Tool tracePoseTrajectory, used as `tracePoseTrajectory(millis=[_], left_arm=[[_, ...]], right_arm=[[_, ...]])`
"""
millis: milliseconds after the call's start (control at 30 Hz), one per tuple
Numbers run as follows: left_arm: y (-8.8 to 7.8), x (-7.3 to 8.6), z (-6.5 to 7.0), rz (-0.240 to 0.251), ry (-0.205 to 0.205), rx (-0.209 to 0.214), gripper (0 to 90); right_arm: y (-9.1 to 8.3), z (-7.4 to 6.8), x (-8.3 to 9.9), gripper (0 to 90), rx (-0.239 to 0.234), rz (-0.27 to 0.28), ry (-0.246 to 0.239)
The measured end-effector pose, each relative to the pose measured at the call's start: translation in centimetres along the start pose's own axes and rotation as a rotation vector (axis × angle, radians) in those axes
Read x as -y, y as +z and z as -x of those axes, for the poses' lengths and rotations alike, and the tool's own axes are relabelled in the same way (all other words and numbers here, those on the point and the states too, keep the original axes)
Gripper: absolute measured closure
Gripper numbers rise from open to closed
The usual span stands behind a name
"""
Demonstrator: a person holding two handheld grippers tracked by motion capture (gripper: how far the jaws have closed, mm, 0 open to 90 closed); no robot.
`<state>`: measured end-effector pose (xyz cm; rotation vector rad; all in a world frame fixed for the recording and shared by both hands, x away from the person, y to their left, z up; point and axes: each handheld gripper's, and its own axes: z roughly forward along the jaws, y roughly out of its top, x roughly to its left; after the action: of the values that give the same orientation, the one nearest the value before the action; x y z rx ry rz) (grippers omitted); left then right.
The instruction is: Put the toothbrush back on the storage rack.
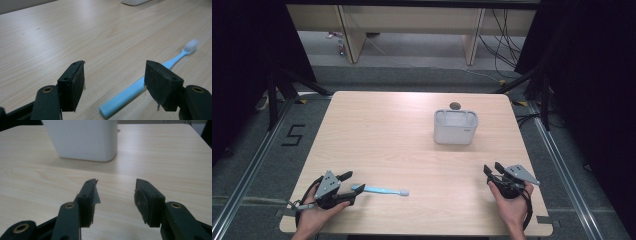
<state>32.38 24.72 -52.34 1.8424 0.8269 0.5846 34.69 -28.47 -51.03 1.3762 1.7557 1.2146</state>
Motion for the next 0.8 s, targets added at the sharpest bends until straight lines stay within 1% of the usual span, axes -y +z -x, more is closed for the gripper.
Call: tracePoseTrajectory(millis=[33, 67, 100, 133, 200, 233, 267, 300, 333, 367, 400, 433, 467, 500, 567, 600, 633, 667, 700, 733, 767, 800], left_arm=[[0.0, 0.0, -0.1, 0.001, 0.009, -0.001, 32.2], [0.0, 0.0, 0.0, -0.001, -0.001, 0.002, 31.9], [0.0, 0.0, 0.0, -0.001, -0.003, 0.002, 31.8], [0.0, 0.0, 0.0, 0.000, -0.005, 0.001, 31.9], [0.0, 0.0, -0.1, 0.000, 0.001, 0.001, 32.7], [-0.1, 0.0, -0.1, 0.001, 0.007, -0.001, 32.9], [0.0, 0.0, 0.0, 0.008, 0.001, 0.003, 33.2], [-0.1, 0.0, 0.0, 0.006, 0.002, 0.002, 33.5], [-0.1, 0.1, 0.0, 0.015, -0.003, 0.004, 33.6], [-0.1, 0.1, 0.0, 0.008, -0.004, 0.000, 33.5], [-0.1, 0.0, 0.0, 0.009, -0.004, -0.002, 33.6], [-0.1, 0.0, 0.0, 0.007, 0.001, -0.004, 33.7], [-0.1, 0.0, 0.0, 0.001, -0.003, -0.010, 33.8], [-0.1, 0.0, 0.0, -0.001, -0.004, -0.012, 33.9], [-0.1, 0.0, 0.0, 0.008, -0.005, -0.011, 34.2], [-0.1, -0.1, 0.0, 0.017, 0.005, -0.012, 34.2], [-0.1, -0.2, 0.1, 0.018, -0.006, -0.009, 34.3], [-0.1, -0.4, 0.1, 0.020, 0.001, -0.008, 34.4], [-0.2, -0.6, 0.0, 0.023, 0.021, -0.012, 34.6], [-0.2, -0.8, 0.2, 0.029, 0.015, -0.004, 34.9], [-0.2, -1.1, 0.2, 0.032, 0.027, 0.000, 35.0], [-0.2, -1.4, 0.3, 0.029, 0.029, 0.011, 35.2]], right_arm=[[0.2, -0.5, 0.2, 52.5, -0.013, 0.013, 0.021], [0.3, -0.6, 0.2, 52.1, -0.011, 0.005, -0.029], [0.3, -1.2, 0.2, 52.2, -0.009, -0.007, -0.011], [0.4, -1.3, 0.2, 52.0, -0.004, 0.019, -0.058], [0.6, -1.8, 0.3, 50.9, -0.009, 0.040, -0.060], [0.6, -2.0, 0.3, 50.9, -0.015, 0.024, -0.080], [0.4, -2.4, 0.3, 50.5, -0.002, 0.026, -0.070], [0.6, -2.3, 0.3, 48.9, -0.002, 0.037, -0.101], [0.8, -2.4, 0.3, 48.4, -0.024, 0.021, -0.094], [0.6, -2.3, 0.2, 48.4, -0.016, 0.009, -0.119], [0.8, -2.4, 0.3, 48.4, -0.011, 0.019, -0.119], [0.7, -2.7, 0.3, 48.2, -0.011, 0.011, -0.088], [0.8, -2.6, 0.3, 48.2, -0.009, 0.018, -0.119], [0.8, -2.6, 0.3, 48.2, -0.010, 0.011, -0.113], [0.7, -2.5, 0.3, 48.2, -0.040, 0.014, -0.112], [0.7, -2.5, 0.3, 48.2, -0.035, 0.014, -0.113], [0.7, -2.5, 0.3, 48.2, -0.046, 0.012, -0.112], [0.7, -2.4, 0.3, 48.2, -0.046, 0.012, -0.111], [0.7, -2.4, 0.3, 48.3, -0.045, 0.015, -0.110], [0.7, -2.4, 0.3, 48.4, -0.044, 0.018, -0.116], [0.7, -2.4, 0.3, 48.4, -0.051, 0.021, -0.119], [0.7, -2.4, 0.3, 48.4, -0.051, 0.017, -0.119]])
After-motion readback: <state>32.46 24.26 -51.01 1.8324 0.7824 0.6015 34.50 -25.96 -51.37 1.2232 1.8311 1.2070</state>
